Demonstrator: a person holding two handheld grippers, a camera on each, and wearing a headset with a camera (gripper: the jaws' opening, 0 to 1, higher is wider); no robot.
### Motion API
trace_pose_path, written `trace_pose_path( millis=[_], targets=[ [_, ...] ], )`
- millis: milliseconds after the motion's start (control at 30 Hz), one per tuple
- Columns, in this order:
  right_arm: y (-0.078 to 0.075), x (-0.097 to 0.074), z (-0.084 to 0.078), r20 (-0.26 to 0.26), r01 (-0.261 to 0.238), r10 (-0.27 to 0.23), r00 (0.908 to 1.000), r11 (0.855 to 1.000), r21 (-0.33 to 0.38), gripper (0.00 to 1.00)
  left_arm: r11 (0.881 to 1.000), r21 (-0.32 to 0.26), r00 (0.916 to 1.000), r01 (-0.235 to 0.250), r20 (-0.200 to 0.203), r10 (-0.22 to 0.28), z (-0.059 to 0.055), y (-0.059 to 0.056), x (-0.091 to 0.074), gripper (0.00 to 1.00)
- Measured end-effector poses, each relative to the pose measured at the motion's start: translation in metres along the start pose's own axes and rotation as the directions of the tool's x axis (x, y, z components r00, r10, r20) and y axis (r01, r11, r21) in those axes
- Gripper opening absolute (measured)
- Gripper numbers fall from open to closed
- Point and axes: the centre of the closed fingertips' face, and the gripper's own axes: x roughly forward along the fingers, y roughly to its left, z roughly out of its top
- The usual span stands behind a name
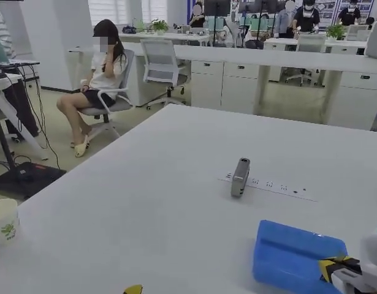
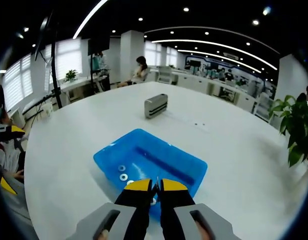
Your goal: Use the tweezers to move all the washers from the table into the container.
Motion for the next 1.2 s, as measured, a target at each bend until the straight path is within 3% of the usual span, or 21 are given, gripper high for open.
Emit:
trace_pose_path(
  millis=[167,333,400,500,533,567,600,633,700,733,767,800,867,900,967,1000,1033,1067,1100,1133,1200],
  targets=[
    [0.005,-0.019,0.017,0.063,-0.016,0.016,0.9979,1.0,0.0,0.02,0.998,0.009,0.9949,0.067,0.074,-0.068,0.049,-0.001,0.0,0.95],
    [0.022,-0.052,0.041,0.136,-0.065,0.068,0.9883,0.998,-0.024,0.02,0.983,0.042,0.973,0.18,0.139,-0.184,0.099,-0.009,0.003,0.86],
    [0.026,-0.06,0.045,0.148,-0.081,0.086,0.9852,0.996,-0.04,0.02,0.977,0.045,0.9653,0.208,0.151,-0.213,0.112,-0.011,0.004,0.84],
    [0.044,-0.074,0.052,0.159,-0.166,0.174,0.9719,0.984,-0.062,0.02,0.948,0.036,0.9286,0.317,0.192,-0.317,0.138,-0.024,0.004,0.77],
    [0.055,-0.08,0.052,0.147,-0.229,0.237,0.9602,0.971,-0.072,0.02,0.93,0.04,0.9096,0.364,0.2,-0.364,0.146,-0.03,0.004,0.74],
    [0.062,-0.084,0.052,0.139,-0.262,0.27,0.9527,0.962,-0.074,0.02,0.918,0.047,0.8966,0.395,0.199,-0.396,0.15,-0.035,0.004,0.7],
    [0.068,-0.088,0.052,0.136,-0.286,0.294,0.946,0.955,-0.079,0.02,0.907,0.049,0.8874,0.418,0.192,-0.419,0.154,-0.038,0.004,0.66],
    [0.069,-0.089,0.052,0.135,-0.293,0.302,0.9439,0.953,-0.082,0.02,0.905,0.051,0.8854,0.423,0.19,-0.424,0.155,-0.039,0.005,0.64],
    [0.091,-0.104,0.049,0.109,-0.388,0.4,0.91,0.914,-0.115,0.02,0.869,0.103,0.8477,0.485,0.189,-0.496,0.168,-0.053,0.005,0.59],
    [0.095,-0.108,0.047,0.099,-0.405,0.417,0.9035,0.906,-0.12,0.02,0.853,0.119,0.8331,0.509,0.182,-0.522,0.169,-0.058,0.004,0.55],
    [0.103,-0.113,0.045,0.082,-0.445,0.458,0.885,0.884,-0.141,0.02,0.826,0.147,0.8089,0.543,0.172,-0.562,0.172,-0.065,0.003,0.5],
    [0.108,-0.117,0.043,0.07,-0.47,0.483,0.8728,0.87,-0.146,0.02,0.814,0.166,0.7982,0.557,0.163,-0.58,0.173,-0.069,0.003,0.42],
    [0.118,-0.125,0.04,0.052,-0.521,0.534,0.8436,0.838,-0.162,0.02,0.773,0.183,0.759,0.607,0.156,-0.632,0.175,-0.08,0.001,0.34],
    [0.124,-0.13,0.036,0.026,-0.548,0.561,0.8275,0.816,-0.182,0.02,0.748,0.158,0.7279,0.645,0.172,-0.664,0.179,-0.087,-0.001,0.32],
    [0.132,-0.135,0.03,-0.012,-0.585,0.596,0.8029,0.784,-0.21,0.02,0.689,0.138,0.6696,0.712,0.163,-0.725,0.179,-0.098,-0.008,0.3],
    [0.138,-0.139,0.026,-0.033,-0.615,0.624,0.7806,0.758,-0.218,0.02,0.66,0.14,0.6427,0.739,0.149,-0.751,0.177,-0.103,-0.011,0.28],
    [0.141,-0.141,0.024,-0.039,-0.628,0.637,0.7699,0.745,-0.223,0.02,0.635,0.162,0.6212,0.755,0.131,-0.773,0.175,-0.108,-0.012,0.25],
    [0.143,-0.142,0.023,-0.04,-0.631,0.641,0.7665,0.74,-0.232,0.02,0.624,0.178,0.6114,0.761,0.127,-0.781,0.175,-0.11,-0.013,0.21],
    [0.144,-0.142,0.022,-0.036,-0.629,0.641,0.7667,0.739,-0.242,0.02,0.627,0.183,0.6135,0.757,0.132,-0.779,0.175,-0.112,-0.012,0.16],
    [0.147,-0.144,0.02,-0.044,-0.642,0.655,0.7542,0.722,-0.257,0.02,0.617,0.19,0.6045,0.764,0.126,-0.787,0.173,-0.115,-0.011,0.11],
    [0.154,-0.149,0.012,-0.1,-0.679,0.68,0.7268,0.688,-0.257,0.02,0.578,0.207,0.573,0.79,0.087,-0.815,0.165,-0.123,-0.014,0.07]
  ],
)
